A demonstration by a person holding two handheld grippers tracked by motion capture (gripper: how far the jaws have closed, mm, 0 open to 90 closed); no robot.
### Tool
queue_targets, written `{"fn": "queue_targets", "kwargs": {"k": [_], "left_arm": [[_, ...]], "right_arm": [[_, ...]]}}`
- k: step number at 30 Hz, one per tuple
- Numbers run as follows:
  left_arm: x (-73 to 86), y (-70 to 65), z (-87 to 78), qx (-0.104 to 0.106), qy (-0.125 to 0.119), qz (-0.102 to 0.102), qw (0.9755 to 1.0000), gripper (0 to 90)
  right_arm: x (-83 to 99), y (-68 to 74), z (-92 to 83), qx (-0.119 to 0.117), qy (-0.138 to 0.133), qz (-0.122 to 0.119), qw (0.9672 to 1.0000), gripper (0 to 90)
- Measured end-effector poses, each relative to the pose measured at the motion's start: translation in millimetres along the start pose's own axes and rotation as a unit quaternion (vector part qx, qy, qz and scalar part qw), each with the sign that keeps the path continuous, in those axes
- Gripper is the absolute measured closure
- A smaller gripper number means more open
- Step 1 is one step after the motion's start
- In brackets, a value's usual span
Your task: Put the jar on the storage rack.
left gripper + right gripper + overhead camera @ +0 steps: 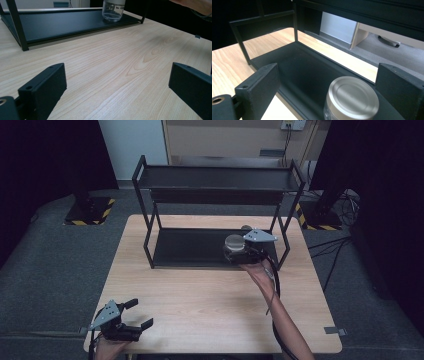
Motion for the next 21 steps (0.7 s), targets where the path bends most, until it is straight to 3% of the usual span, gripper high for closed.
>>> {"fn": "queue_targets", "kwargs": {"k": [9,21], "left_arm": [[0.2,-0.3,0.3,0.000,0.001,0.000,1.0000,0.3],[0.5,-0.2,0.7,0.000,0.002,0.000,1.0000,0.2]], "right_arm": [[5.6,-2.4,-26.3,-0.006,-0.007,0.004,1.0000,5.5],[30.5,-5.1,-57.4,-0.016,-0.003,0.011,0.9998,5.3]]}}
Point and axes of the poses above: each handheld gripper's, and its own axes: z roughly forward along the jaws, x roughly out of its underside, y roughly to its left, the point moved 9 cm from there along z, roughly forward along the jaws, and after that the axes turned 12 degrees about x, right-handed, at the moved point
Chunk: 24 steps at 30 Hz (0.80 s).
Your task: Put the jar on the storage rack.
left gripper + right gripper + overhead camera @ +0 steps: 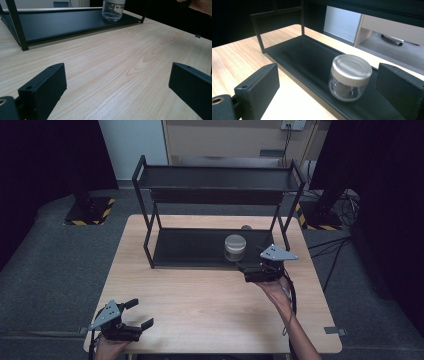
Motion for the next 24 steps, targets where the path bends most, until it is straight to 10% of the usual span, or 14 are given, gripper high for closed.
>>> {"fn": "queue_targets", "kwargs": {"k": [24], "left_arm": [[0.1,0.9,0.1,-0.001,0.000,-0.003,1.0000,0.2]], "right_arm": [[27.4,9.7,-51.6,-0.024,-0.017,-0.001,0.9996,5.3]]}}
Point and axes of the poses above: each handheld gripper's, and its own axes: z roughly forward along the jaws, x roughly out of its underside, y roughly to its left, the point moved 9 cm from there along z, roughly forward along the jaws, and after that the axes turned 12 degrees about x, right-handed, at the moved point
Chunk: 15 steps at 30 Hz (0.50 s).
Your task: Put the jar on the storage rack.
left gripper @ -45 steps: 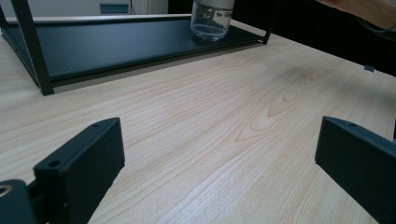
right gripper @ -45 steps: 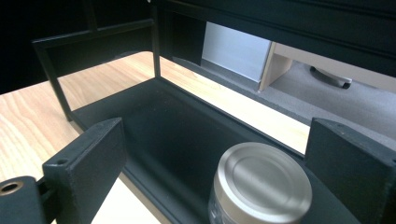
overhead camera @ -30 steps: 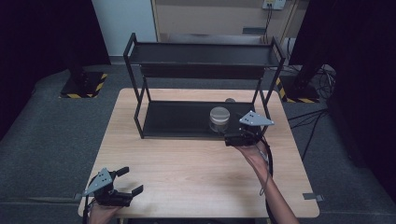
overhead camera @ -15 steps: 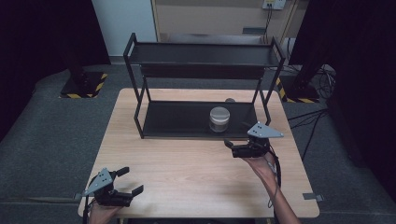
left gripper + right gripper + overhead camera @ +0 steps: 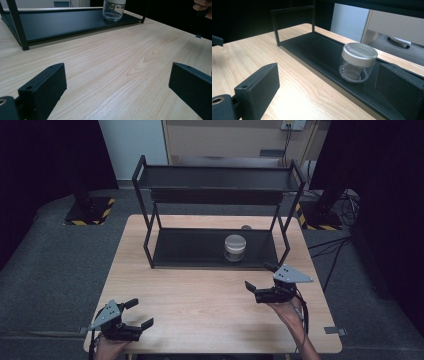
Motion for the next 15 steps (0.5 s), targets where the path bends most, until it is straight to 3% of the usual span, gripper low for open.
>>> {"fn": "queue_targets", "kwargs": {"k": [15], "left_arm": [[0.4,2.6,0.8,-0.003,0.000,-0.006,1.0000,0.1]], "right_arm": [[19.6,2.8,-17.9,-0.008,-0.007,0.010,0.9999,5.1]]}}
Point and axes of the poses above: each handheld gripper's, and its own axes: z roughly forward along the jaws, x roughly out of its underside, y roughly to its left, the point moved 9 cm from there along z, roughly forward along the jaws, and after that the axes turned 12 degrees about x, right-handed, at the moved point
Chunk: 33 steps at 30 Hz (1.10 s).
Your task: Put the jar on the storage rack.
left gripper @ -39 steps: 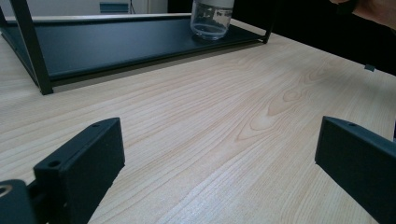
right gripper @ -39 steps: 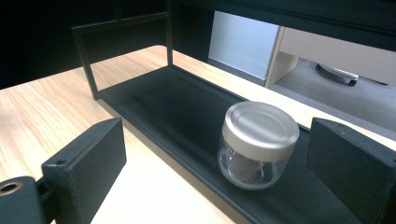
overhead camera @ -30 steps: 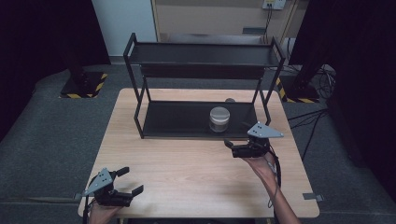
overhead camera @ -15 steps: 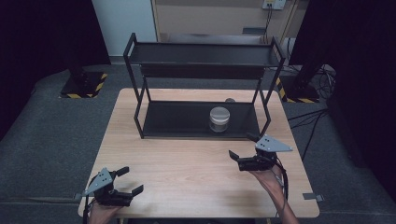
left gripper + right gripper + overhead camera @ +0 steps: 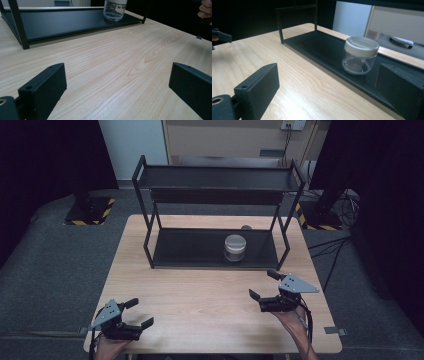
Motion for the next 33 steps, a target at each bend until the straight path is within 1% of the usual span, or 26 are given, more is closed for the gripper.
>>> {"fn": "queue_targets", "kwargs": {"k": [2,4,10,13,18,20,25,28,33], "left_arm": [[0.1,-0.3,0.2,0.000,0.001,0.001,1.0000,0.2],[-0.1,-0.8,0.4,0.001,0.001,0.002,1.0000,0.2],[0.6,0.1,0.7,0.000,0.002,0.000,1.0000,0.2],[-0.2,-0.5,0.4,0.000,0.001,0.002,1.0000,0.2],[0.3,-1.5,0.3,0.002,0.001,0.003,1.0000,0.2],[0.6,-1.8,0.6,0.002,0.003,0.005,1.0000,0.3],[0.2,-2.4,0.2,0.003,0.002,0.007,1.0000,0.2],[0.0,-3.0,0.1,0.004,0.002,0.008,1.0000,0.2],[0.1,-3.0,0.0,0.004,0.001,0.008,1.0000,0.2]], "right_arm": [[2.1,0.6,-3.1,0.001,0.001,-0.001,1.0000,5.1],[4.8,1.1,-7.3,0.001,0.001,0.003,1.0000,5.1],[14.0,2.1,-15.7,0.000,0.005,0.005,1.0000,5.1],[21.4,3.1,-19.2,-0.001,0.007,0.014,0.9999,5.1],[33.6,6.0,-24.4,-0.002,0.011,0.016,0.9998,5.0],[38.8,6.5,-27.9,0.001,0.011,0.019,0.9998,5.0],[48.7,9.0,-32.2,-0.002,0.017,0.018,0.9997,4.8],[53.4,10.0,-33.8,-0.008,0.015,0.024,0.9996,4.9],[61.7,12.0,-34.5,-0.013,0.016,0.022,0.9995,4.8]]}}
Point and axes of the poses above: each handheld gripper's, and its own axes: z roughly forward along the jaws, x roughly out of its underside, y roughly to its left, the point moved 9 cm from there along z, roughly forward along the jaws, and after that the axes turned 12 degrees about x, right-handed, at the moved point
